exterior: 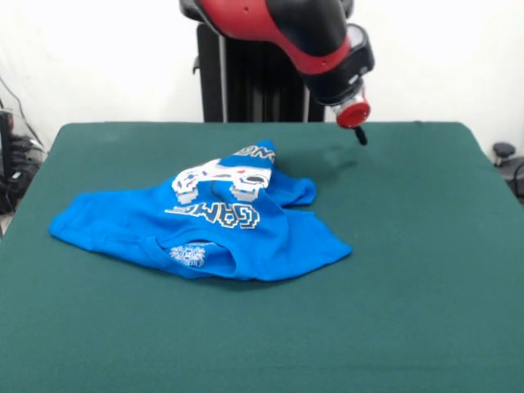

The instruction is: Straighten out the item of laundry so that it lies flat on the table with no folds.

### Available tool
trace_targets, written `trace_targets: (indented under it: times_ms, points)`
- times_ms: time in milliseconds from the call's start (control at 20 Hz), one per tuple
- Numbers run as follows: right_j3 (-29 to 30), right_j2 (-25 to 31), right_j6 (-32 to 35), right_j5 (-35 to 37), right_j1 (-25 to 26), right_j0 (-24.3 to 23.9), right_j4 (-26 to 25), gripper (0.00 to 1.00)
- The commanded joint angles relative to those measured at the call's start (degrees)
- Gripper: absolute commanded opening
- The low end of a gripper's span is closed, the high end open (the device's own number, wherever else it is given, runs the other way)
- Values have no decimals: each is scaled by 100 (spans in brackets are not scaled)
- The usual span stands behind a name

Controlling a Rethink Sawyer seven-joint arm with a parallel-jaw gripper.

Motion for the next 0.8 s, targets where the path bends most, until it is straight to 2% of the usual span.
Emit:
trace_targets:
  times_ms: [50, 150, 350, 550, 700, 750, 800]
  points:
    - [-921, -1463, 572, -481, -256, 1329, -195, 100]
    - [-1043, -2044, 556, -333, -496, 1710, -274, 100]
    - [-1394, -2816, 414, -271, -570, 2261, -490, 100]
    - [-1478, -2833, 410, -595, -409, 2260, -607, 100]
    - [-1418, -2567, 324, -572, -554, 1955, -717, 100]
    - [-1450, -2511, 242, -570, -585, 1885, -841, 0]
    - [-1418, -2448, 256, -613, -652, 1831, -835, 0]
